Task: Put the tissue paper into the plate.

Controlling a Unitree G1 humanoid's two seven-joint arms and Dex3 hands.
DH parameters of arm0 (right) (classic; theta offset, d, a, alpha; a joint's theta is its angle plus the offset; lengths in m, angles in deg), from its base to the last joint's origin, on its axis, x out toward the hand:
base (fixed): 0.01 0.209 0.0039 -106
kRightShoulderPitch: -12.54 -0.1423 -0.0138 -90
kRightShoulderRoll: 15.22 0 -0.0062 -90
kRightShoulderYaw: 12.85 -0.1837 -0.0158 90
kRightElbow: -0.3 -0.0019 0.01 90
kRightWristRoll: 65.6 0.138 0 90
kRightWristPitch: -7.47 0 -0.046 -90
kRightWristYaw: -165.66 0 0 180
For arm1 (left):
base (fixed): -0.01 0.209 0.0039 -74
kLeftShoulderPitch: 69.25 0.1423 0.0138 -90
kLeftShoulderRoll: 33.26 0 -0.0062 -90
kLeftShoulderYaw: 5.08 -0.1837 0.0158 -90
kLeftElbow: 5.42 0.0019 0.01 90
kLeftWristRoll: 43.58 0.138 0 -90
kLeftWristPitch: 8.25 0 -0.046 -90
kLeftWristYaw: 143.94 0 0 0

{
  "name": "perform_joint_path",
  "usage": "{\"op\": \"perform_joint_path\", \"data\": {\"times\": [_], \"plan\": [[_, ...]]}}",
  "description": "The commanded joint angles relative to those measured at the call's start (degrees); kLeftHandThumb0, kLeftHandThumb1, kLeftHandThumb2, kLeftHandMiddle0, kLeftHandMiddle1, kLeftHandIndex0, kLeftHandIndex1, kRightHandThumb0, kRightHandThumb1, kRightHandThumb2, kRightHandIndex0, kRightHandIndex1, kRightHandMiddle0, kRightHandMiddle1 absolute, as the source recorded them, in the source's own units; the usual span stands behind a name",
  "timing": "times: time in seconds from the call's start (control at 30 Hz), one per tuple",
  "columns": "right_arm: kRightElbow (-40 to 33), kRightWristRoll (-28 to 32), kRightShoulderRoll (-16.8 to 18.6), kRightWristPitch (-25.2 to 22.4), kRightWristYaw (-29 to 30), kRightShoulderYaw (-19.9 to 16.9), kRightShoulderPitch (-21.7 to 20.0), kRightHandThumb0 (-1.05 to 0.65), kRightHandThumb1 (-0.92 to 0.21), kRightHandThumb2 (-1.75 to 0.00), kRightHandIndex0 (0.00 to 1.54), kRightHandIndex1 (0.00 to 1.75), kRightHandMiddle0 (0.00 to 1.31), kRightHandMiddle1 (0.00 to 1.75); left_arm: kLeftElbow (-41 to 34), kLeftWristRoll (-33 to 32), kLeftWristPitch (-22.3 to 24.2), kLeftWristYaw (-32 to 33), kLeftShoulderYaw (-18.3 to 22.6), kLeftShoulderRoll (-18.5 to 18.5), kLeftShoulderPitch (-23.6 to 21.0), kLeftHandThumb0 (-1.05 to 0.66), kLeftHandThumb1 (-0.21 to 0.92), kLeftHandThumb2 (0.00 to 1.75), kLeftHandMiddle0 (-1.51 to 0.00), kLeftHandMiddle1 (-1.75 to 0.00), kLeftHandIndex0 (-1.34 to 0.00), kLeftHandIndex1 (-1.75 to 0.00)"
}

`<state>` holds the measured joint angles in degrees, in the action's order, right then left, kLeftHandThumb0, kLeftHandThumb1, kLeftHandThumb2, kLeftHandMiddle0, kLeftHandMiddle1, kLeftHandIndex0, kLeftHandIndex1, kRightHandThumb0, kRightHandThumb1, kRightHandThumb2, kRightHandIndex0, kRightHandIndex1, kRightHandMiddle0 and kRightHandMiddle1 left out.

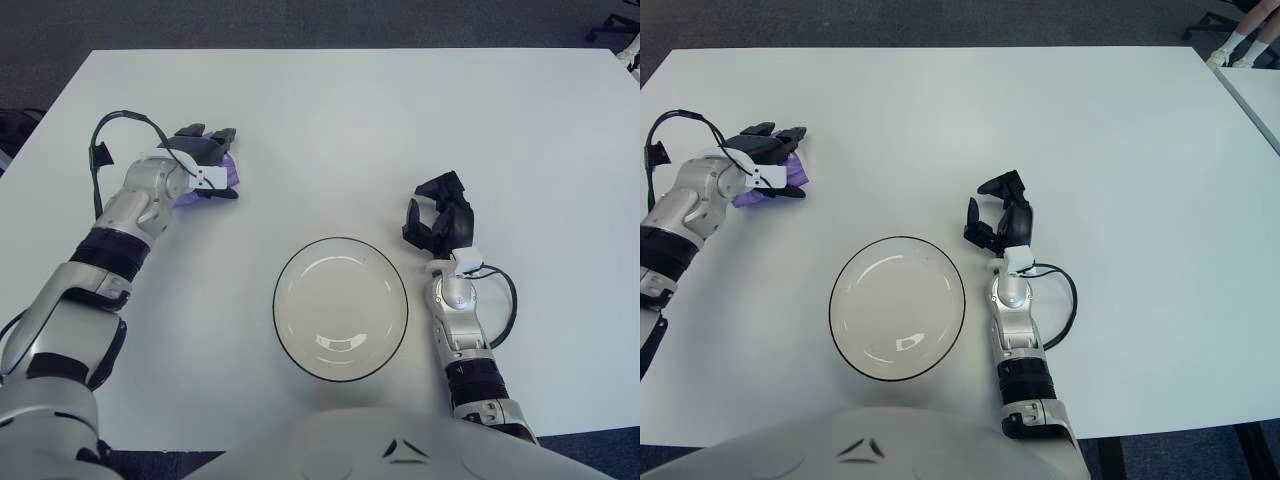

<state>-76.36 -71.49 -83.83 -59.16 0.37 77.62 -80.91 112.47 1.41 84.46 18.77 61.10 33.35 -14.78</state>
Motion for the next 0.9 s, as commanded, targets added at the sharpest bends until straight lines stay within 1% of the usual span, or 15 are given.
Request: {"op": "perform_joint_path", "data": {"times": [0.0, 0.23, 0.4, 0.43, 0.47, 0.5, 0.53, 0.57, 0.6, 0.67, 0.7, 0.77, 0.8, 0.83, 0.87], "plan": [[5.4, -0.8, -1.0, -3.8, -0.3, -0.6, 8.3, -0.41, -0.57, -1.0, 0.64, 1.47, 0.42, 1.75, 4.0, 1.3, 0.9, 0.1, -4.1, 3.0, 8.6, -1.05, 0.75, 0.2, 0.0, 0.0, 0.0, 0.0], [5.0, -1.0, -1.1, -4.0, -0.1, -0.6, 8.5, -0.41, -0.57, -1.0, 0.64, 1.47, 0.41, 1.75, 9.9, 2.3, 0.3, 14.2, -3.0, 5.1, 10.6, -1.01, 0.7, 0.18, 0.0, 0.0, 0.0, 0.0], [4.7, -1.2, -1.2, -4.1, -0.1, -0.5, 8.6, -0.41, -0.57, -1.0, 0.65, 1.48, 0.42, 1.75, 14.1, 1.9, -1.2, 20.4, -2.9, 6.0, 10.1, -0.96, 0.66, 0.22, 0.0, 0.0, 0.0, 0.0], [4.6, -1.3, -1.2, -4.1, 0.0, -0.5, 8.7, -0.41, -0.57, -1.0, 0.65, 1.48, 0.42, 1.75, 15.5, 1.6, -1.7, 22.5, -2.6, 6.4, 10.0, -0.95, 0.61, 0.31, 0.0, 0.0, 0.0, 0.0], [4.5, -1.3, -1.3, -4.2, 0.0, -0.5, 8.7, -0.41, -0.57, -1.01, 0.65, 1.48, 0.42, 1.75, 16.5, 1.4, -2.2, 23.9, -2.4, 6.6, 9.9, -0.91, 0.52, 0.45, 0.0, 0.0, 0.0, 0.0], [4.5, -1.3, -1.3, -4.2, 0.0, -0.5, 8.8, -0.41, -0.57, -1.01, 0.65, 1.48, 0.42, 1.75, 17.5, 1.2, -2.6, 25.2, -2.3, 6.8, 9.8, -0.9, 0.49, 0.51, 0.0, 0.0, 0.0, 0.0], [4.4, -1.4, -1.3, -4.2, 0.0, -0.5, 8.8, -0.41, -0.57, -1.01, 0.65, 1.48, 0.42, 1.75, 18.3, 1.0, -3.0, 26.1, -2.2, 7.0, 9.7, -0.87, 0.42, 0.61, 0.0, 0.0, 0.0, 0.0], [4.4, -1.4, -1.3, -4.2, 0.0, -0.5, 8.8, -0.41, -0.57, -1.01, 0.65, 1.49, 0.42, 1.75, 18.9, 1.0, -3.3, 26.6, -2.2, 7.1, 9.5, -0.84, 0.38, 0.68, 0.0, 0.0, 0.0, 0.0], [4.3, -1.3, -1.3, -4.3, 0.0, -0.6, 8.9, -0.41, -0.57, -1.01, 0.65, 1.49, 0.42, 1.75, 19.9, 1.0, -3.8, 27.4, -2.3, 7.2, 9.2, -0.84, 0.36, 0.71, 0.0, 0.0, 0.0, 0.0], [4.3, -1.2, -1.3, -4.3, -0.1, -0.6, 9.0, -0.41, -0.57, -1.0, 0.64, 1.49, 0.41, 1.75, 21.5, 1.0, -4.4, 29.0, -2.4, 7.4, 8.8, -0.77, 0.28, 0.85, 0.0, 0.0, 0.0, 0.0], [4.2, -1.1, -1.3, -4.4, -0.2, -0.7, 9.0, -0.41, -0.57, -1.0, 0.64, 1.49, 0.41, 1.75, 22.6, 1.0, -4.6, 29.9, -2.4, 7.6, 8.6, -0.76, 0.26, 0.88, 0.0, 0.0, 0.0, 0.0], [4.1, -1.0, -1.4, -4.7, -0.2, -0.8, 9.0, -0.41, -0.57, -1.0, 0.63, 1.48, 0.41, 1.75, 24.7, 0.6, -5.0, 31.3, -2.2, 8.1, 8.1, -0.68, 0.2, 1.01, 0.0, 0.0, 0.0, -0.06], [4.0, -1.0, -1.4, -4.8, -0.2, -0.8, 9.1, -0.4, -0.58, -1.0, 0.63, 1.48, 0.41, 1.75, 25.6, 0.4, -5.2, 31.9, -2.1, 8.3, 7.9, -0.66, 0.19, 1.03, -0.01, -0.01, 0.0, -0.11], [4.0, -1.1, -1.4, -5.0, -0.1, -0.8, 9.1, -0.4, -0.58, -0.99, 0.62, 1.48, 0.41, 1.75, 26.7, 0.0, -5.4, 32.4, -1.8, 8.5, 7.6, -0.63, 0.18, 1.06, -0.01, -0.09, 0.0, -0.19], [3.9, -1.1, -1.4, -5.2, 0.0, -0.8, 9.1, -0.4, -0.58, -0.99, 0.62, 1.47, 0.41, 1.75, 27.5, -0.2, -5.6, 32.8, -1.7, 8.8, 7.4, -0.58, 0.16, 1.08, 0.0, -0.34, 0.0, -0.35]]}}
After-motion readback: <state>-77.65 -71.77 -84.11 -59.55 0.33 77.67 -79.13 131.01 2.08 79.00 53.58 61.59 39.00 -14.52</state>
